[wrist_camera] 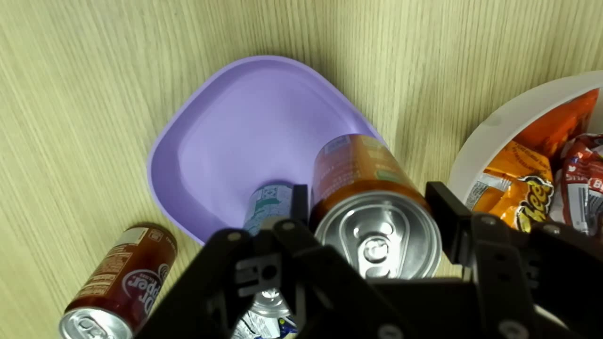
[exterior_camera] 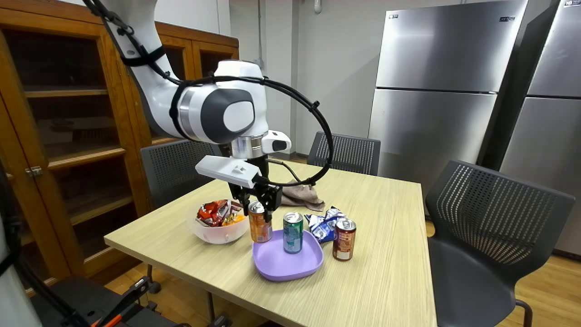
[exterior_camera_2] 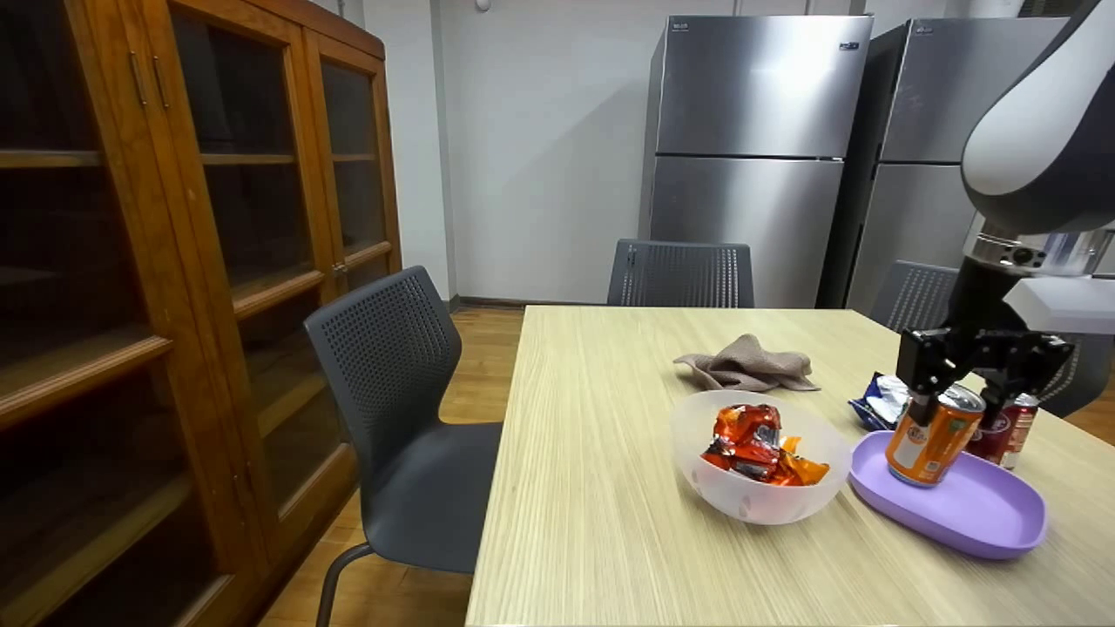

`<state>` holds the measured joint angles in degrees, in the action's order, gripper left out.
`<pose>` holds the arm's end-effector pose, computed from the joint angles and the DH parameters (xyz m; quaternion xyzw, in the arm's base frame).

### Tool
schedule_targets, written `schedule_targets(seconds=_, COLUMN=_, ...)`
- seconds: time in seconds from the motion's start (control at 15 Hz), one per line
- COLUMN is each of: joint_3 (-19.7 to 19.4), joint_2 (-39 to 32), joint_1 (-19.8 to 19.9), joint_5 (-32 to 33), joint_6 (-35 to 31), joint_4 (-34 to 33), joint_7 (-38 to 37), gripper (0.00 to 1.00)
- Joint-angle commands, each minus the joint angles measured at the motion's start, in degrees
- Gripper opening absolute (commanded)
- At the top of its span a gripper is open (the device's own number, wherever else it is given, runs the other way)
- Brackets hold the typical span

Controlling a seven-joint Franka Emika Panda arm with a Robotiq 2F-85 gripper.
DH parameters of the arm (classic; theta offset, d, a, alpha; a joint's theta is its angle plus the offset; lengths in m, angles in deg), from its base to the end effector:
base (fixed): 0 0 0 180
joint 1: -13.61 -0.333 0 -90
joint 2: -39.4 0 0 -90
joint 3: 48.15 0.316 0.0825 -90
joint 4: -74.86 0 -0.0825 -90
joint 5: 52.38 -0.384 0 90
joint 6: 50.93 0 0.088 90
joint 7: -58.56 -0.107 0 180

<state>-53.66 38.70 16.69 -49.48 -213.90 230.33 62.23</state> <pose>0.4127 -0.0597 0.2342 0.9980 -0.0191 0.0580 0.0157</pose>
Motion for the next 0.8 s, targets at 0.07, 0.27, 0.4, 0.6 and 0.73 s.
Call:
schedule_targets(seconds=0.07, joint_3=-0.22, joint_2=-4.46, joint_1=0.29, joint_5=2.88, joint_6=0.93, joint_4=-4.51, joint_7=-5.98, gripper=0.38)
schedule_targets(seconds=0.27, joint_3=-0.59, joint_2=-7.42, joint_1=-0.28, joint_5=2.90, joint_6=1.45, joint_4=-6.90, joint_7=-7.80, gripper=0.38)
schedule_targets(seconds=0.4, joint_3=-0.71, joint_2=-9.12, joint_1=-0.53, joint_5=2.45, joint_6=1.96, joint_4=-8.20, joint_7=-8.22, gripper=0.38)
schedule_targets(seconds=0.6, joint_3=-0.82, joint_2=-11.01, joint_1=-0.86, joint_5=2.06, joint_6=2.34, joint_4=-9.45, joint_7=-8.39, gripper=0.38)
schedule_targets(seconds=0.73, joint_3=-0.85, joint_2=-11.92, joint_1=-1.03, joint_5=1.84, joint_6=2.56, joint_4=-10.04, joint_7=-8.51, gripper=0.38)
